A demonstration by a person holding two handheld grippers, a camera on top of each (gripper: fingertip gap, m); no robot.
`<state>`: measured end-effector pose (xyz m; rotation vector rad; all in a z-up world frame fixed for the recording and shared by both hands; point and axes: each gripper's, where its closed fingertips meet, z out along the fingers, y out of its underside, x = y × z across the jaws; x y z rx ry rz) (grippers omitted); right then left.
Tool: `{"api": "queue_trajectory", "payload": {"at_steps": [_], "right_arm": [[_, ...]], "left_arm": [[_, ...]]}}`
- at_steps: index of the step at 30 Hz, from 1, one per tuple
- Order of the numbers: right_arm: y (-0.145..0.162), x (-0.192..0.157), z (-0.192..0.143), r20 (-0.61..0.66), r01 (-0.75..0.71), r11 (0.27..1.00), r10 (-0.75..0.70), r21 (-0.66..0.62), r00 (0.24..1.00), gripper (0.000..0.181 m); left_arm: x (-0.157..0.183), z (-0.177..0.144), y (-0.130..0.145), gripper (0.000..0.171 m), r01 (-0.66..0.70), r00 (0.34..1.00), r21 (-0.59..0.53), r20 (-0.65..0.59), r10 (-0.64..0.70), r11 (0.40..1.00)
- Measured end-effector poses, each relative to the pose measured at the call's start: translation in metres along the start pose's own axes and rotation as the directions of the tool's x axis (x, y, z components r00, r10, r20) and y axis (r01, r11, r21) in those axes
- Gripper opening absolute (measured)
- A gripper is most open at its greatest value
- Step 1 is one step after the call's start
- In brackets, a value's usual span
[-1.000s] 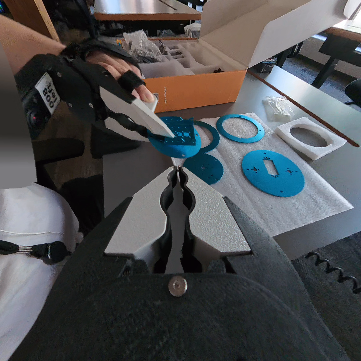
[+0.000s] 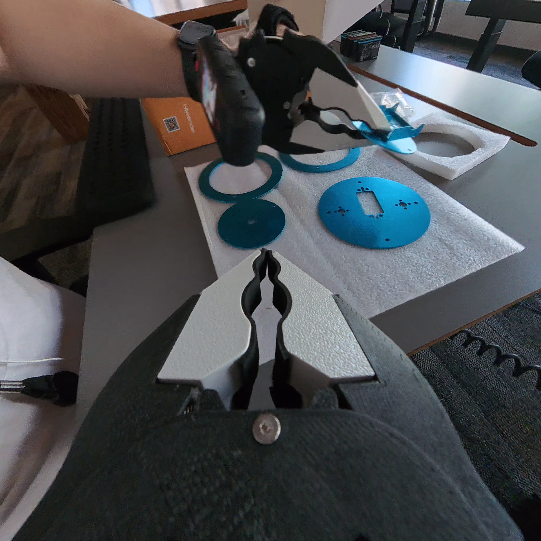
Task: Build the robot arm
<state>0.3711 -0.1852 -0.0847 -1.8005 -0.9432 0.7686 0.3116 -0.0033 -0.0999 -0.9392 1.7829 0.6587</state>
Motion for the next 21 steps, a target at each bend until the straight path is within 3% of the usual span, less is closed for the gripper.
{"api": "queue_trajectory", "payload": {"at_steps": [5, 14, 21], "right_arm": [[-0.005, 0.002, 0.023, 0.034, 0.084, 0.996, -0.083, -0.031, 0.996, 0.0], [0.003, -0.019, 0.055, 0.15, 0.108, 0.993, -0.099, -0.053, 0.984, 0.0], [-0.005, -0.018, 0.063, 0.166, 0.134, 0.99, -0.126, -0.036, 0.978, 0.0]], "left_arm": [[-0.002, 0.038, 0.03, 0.002, 0.022, 1.0, -0.067, -0.01, -0.022, 0.998], [0.006, 0.058, 0.066, 0.002, 0.037, 0.999, -0.147, 0.002, -0.037, 0.988], [0.026, 0.061, 0.066, 0.005, 0.021, 0.999, -0.152, -0.037, -0.027, 0.988]]}}
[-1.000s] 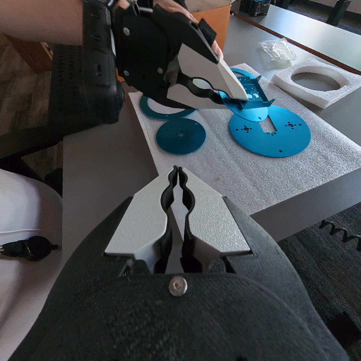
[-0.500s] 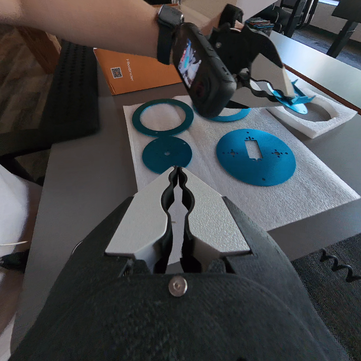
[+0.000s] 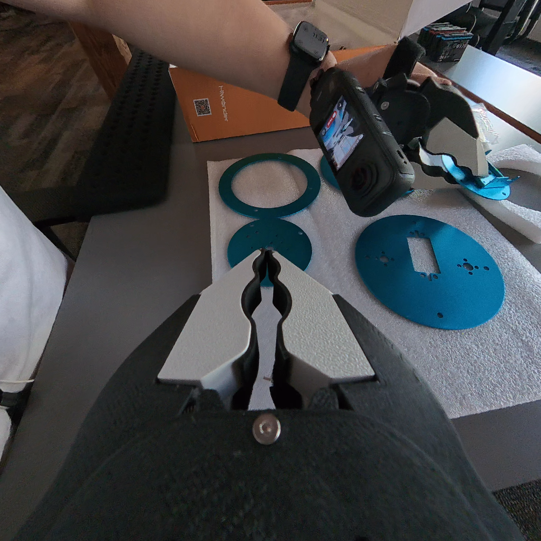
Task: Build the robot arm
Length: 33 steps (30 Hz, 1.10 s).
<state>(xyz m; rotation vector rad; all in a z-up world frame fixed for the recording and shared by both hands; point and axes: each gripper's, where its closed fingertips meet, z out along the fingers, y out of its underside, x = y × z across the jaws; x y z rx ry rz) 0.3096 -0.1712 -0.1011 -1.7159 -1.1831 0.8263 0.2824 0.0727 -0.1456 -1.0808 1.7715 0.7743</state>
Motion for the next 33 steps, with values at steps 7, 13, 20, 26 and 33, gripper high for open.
{"api": "queue_trajectory", "payload": {"at_steps": [7, 13, 20, 26, 33], "right_arm": [[0.001, 0.004, 0.0, 0.003, -0.014, 1.0, 0.013, 0.008, 1.0, 0.0], [0.003, 0.009, 0.0, -0.004, -0.04, 0.999, 0.04, 0.017, 0.999, 0.0], [0.006, 0.012, 0.003, -0.008, -0.052, 0.998, 0.052, 0.019, 0.999, 0.0], [0.003, 0.013, 0.004, -0.017, -0.042, 0.999, 0.042, 0.027, 0.999, 0.0], [0.002, 0.02, 0.004, -0.025, -0.051, 0.998, 0.052, 0.043, 0.998, 0.0]], "left_arm": [[0.002, -0.001, 0.002, 0.017, 0.187, 0.979, -0.014, -0.08, -0.188, 0.982], [-0.002, -0.005, 0.008, 0.032, 0.267, 0.96, -0.042, -0.077, -0.27, 0.963], [-0.002, -0.013, 0.014, 0.043, 0.386, 0.914, -0.039, -0.12, -0.388, 0.922], [-0.007, -0.027, 0.035, 0.073, 0.394, 0.901, -0.193, -0.111, -0.419, 0.899], [-0.011, -0.051, 0.041, 0.087, 0.672, 0.69, -0.206, -0.172, -0.703, 0.711]]}}
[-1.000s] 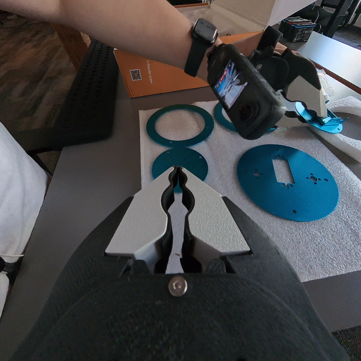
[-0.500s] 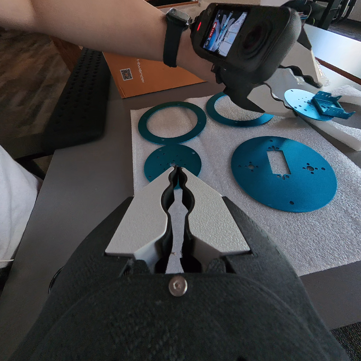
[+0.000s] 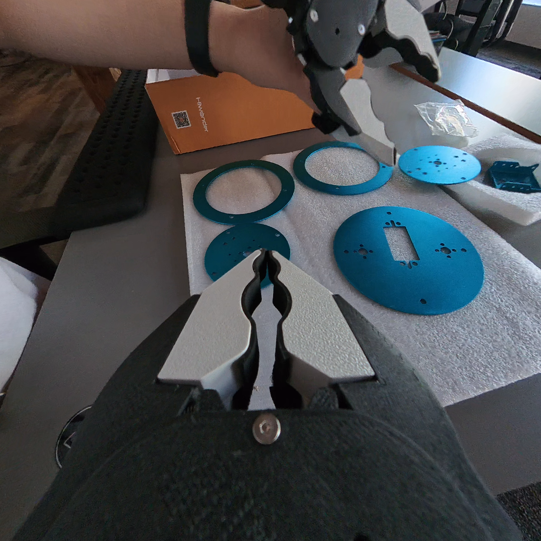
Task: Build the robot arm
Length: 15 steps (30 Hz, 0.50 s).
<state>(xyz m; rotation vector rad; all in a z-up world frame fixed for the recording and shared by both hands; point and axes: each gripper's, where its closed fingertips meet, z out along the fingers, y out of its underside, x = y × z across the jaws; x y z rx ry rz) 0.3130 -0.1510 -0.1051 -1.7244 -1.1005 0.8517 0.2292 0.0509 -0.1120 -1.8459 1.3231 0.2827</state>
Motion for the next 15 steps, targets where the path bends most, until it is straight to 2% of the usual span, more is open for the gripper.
{"api": "queue_trajectory", "payload": {"at_steps": [3, 6, 8, 10, 12, 15], "right_arm": [[-0.004, 0.009, -0.003, -0.037, 0.02, 1.0, -0.019, 0.01, 0.999, 0.0], [-0.011, 0.015, -0.005, -0.062, 0.046, 0.998, -0.044, 0.031, 0.997, 0.0], [-0.01, 0.013, -0.004, -0.048, 0.039, 0.999, -0.038, 0.023, 0.998, 0.0], [-0.003, 0.012, -0.001, -0.043, 0.029, 1.0, -0.029, -0.01, 0.999, 0.0], [0.01, 0.009, 0.003, -0.04, 0.018, 0.997, -0.021, -0.071, 0.999, 0.0], [0.026, 0.009, 0.003, -0.079, 0.042, 0.985, -0.056, -0.168, 0.995, 0.0]], "left_arm": [[-0.011, -0.026, -0.007, 0.074, 0.235, 0.971, 0.073, -0.05, -0.232, 0.969], [0.023, -0.064, -0.023, 0.059, 0.491, 0.84, 0.075, -0.304, -0.449, 0.868], [0.055, -0.092, -0.031, 0.052, 0.578, 0.741, 0.051, -0.452, -0.497, 0.814], [0.079, -0.113, -0.031, 0.042, 0.627, 0.688, 0.04, -0.497, -0.529, 0.778], [0.099, -0.133, -0.033, 0.039, 0.651, 0.665, 0.064, -0.529, -0.527, 0.757], [0.109, -0.148, -0.027, 0.038, 0.661, 0.684, 0.111, -0.495, -0.536, 0.742]]}}
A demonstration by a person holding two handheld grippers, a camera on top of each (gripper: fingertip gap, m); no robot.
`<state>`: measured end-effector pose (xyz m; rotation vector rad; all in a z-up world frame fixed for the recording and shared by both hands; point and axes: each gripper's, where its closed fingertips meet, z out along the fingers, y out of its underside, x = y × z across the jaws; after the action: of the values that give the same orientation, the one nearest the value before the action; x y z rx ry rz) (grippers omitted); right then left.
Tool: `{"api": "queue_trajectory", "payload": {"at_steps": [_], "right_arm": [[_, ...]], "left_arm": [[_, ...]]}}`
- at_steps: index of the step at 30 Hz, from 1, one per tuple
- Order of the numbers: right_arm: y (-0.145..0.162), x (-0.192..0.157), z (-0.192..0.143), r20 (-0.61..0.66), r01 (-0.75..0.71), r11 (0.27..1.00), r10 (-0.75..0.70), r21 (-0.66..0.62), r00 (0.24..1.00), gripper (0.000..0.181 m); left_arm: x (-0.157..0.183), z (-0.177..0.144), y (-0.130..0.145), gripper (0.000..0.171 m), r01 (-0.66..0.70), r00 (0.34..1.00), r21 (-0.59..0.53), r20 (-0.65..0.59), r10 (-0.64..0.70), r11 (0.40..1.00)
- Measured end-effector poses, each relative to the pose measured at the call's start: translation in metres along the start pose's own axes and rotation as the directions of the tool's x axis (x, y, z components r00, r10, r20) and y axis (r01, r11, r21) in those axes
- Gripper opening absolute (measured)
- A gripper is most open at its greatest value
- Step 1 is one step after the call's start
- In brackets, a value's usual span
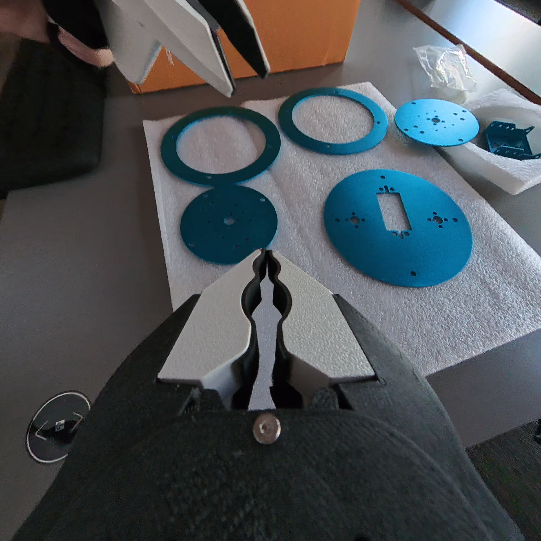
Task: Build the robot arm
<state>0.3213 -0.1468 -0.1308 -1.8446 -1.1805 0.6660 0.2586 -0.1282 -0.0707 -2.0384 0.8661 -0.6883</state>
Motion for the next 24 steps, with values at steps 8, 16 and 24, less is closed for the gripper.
{"api": "queue_trajectory", "payload": {"at_steps": [8, 16, 24], "right_arm": [[0.006, -0.002, -0.012, 0.003, -0.04, 0.998, 0.041, -0.044, 0.999, 0.0], [-0.024, 0.036, -0.066, -0.001, -0.227, 0.957, 0.231, 0.178, 0.973, 0.002], [0.02, 0.016, -0.073, 0.066, 0.025, 0.998, -0.021, -0.055, 0.998, 0.015]], "left_arm": [[-0.004, -0.019, 0.002, 0.041, -0.017, 0.999, 0.041, 0.028, 0.016, 0.999], [-0.012, -0.028, -0.007, 0.042, -0.002, 1.0, 0.109, 0.024, -0.001, 0.994], [-0.013, -0.029, -0.005, 0.043, -0.046, 0.998, 0.065, 0.049, 0.042, 0.997]]}}
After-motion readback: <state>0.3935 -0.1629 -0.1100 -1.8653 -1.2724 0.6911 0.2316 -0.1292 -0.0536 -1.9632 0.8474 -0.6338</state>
